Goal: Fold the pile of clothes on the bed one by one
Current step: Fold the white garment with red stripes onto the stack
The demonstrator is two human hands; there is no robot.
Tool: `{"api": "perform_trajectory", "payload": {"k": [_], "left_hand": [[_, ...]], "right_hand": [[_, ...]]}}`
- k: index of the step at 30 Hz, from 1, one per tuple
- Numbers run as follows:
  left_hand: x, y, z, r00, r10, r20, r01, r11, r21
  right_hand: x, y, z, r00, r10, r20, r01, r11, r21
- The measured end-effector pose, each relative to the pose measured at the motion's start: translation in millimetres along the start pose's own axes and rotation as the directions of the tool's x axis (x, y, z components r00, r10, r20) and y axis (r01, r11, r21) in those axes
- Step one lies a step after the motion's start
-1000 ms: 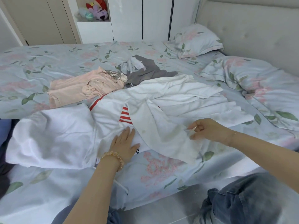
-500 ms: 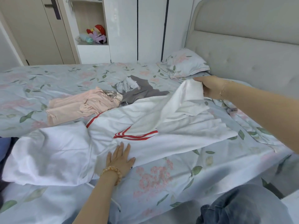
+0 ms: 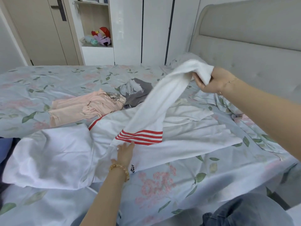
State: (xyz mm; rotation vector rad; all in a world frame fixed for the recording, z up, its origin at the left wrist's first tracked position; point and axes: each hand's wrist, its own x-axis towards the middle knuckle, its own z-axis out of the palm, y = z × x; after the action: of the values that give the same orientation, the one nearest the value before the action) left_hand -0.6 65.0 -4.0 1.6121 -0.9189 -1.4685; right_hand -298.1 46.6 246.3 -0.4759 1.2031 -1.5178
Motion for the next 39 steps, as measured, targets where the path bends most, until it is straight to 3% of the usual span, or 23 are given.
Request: {"api": "perform_trajectory", "payload": {"k": [3, 5, 7, 9, 11, 15, 19, 21, 24, 27, 30, 33, 35, 36, 37, 39], "left_hand": [[-16.9, 7.5, 15.7, 0.984, -0.075, 0.162, 0.126, 0.935, -0.332], [-31.2, 9.2, 20.8, 0.927, -0.088, 0.363, 0.279, 0.811, -0.515], [-28.8, 7.0, 29.1, 0.848, -0.138, 0.512, 0.446, 0.706, -0.549], [-27.2, 9.1, 37.7, 0.825, -0.206, 0.526, 0.518, 0.647, -0.559], [-22.2, 7.4, 47.3, 0.827, -0.247, 0.504, 0.53, 0.639, -0.557], [-6.6, 4.2, 58.7, 0.86, -0.273, 0.431, 0.498, 0.633, -0.592], [-10.3, 2.4, 65.0, 0.884, -0.249, 0.395, 0.458, 0.63, -0.628], [-19.0, -4.5, 67.6, 0.876, -0.238, 0.42, 0.456, 0.693, -0.558], [-31.4, -12.7, 73.6, 0.894, -0.255, 0.367, 0.407, 0.804, -0.433], [-42.6, -13.7, 75.1, 0.912, -0.223, 0.345, 0.303, 0.932, -0.197], [-55.3, -11.4, 74.5, 0.925, -0.118, 0.362, 0.056, 0.982, 0.179], [-58.3, -3.6, 75.1, 0.929, 0.142, 0.341, -0.275, 0.882, 0.383], [-45.7, 5.2, 72.5, 0.863, 0.413, 0.29, -0.503, 0.74, 0.446], [-35.0, 7.8, 68.5, 0.801, 0.531, 0.275, -0.588, 0.615, 0.525], [-22.0, 7.0, 62.8, 0.751, 0.598, 0.28, -0.618, 0.487, 0.618], [3.5, -5.9, 50.1, 0.76, 0.583, 0.287, -0.541, 0.324, 0.776]], "right_hand": [[9.5, 9.1, -45.3, 0.971, 0.09, -0.221, -0.159, 0.935, -0.317], [20.0, 19.0, -85.9, 0.935, 0.113, -0.337, -0.255, 0.874, -0.414], [31.7, 31.0, -130.7, 0.901, 0.125, -0.415, -0.318, 0.842, -0.436], [37.3, 42.1, -171.0, 0.883, 0.158, -0.443, -0.365, 0.824, -0.433], [42.7, 52.9, -204.5, 0.884, 0.2, -0.423, -0.385, 0.825, -0.413], [50.3, 63.3, -216.8, 0.953, 0.228, -0.198, -0.3, 0.793, -0.53], [68.1, 42.7, -210.0, 0.993, -0.115, 0.011, 0.097, 0.779, -0.62], [78.1, 41.1, -223.1, 0.974, -0.223, -0.039, 0.105, 0.598, -0.794], [93.8, 71.0, -262.1, 0.972, -0.182, -0.147, -0.107, 0.217, -0.97], [101.7, 101.5, -287.2, 0.96, -0.221, -0.174, -0.156, 0.096, -0.983], [106.8, 103.6, -285.5, 0.938, -0.345, -0.005, -0.028, -0.061, -0.998], [120.8, 94.6, -273.6, 0.929, -0.239, 0.283, 0.225, -0.245, -0.943], [134.8, 91.8, -270.0, 0.932, -0.119, 0.341, 0.298, -0.281, -0.912], [141.2, 92.4, -268.5, 0.94, -0.059, 0.336, 0.305, -0.296, -0.905], [147.1, 94.4, -266.4, 0.946, -0.012, 0.325, 0.305, -0.313, -0.9], [155.7, 97.9, -262.0, 0.95, 0.015, 0.312, 0.297, -0.357, -0.886]]}}
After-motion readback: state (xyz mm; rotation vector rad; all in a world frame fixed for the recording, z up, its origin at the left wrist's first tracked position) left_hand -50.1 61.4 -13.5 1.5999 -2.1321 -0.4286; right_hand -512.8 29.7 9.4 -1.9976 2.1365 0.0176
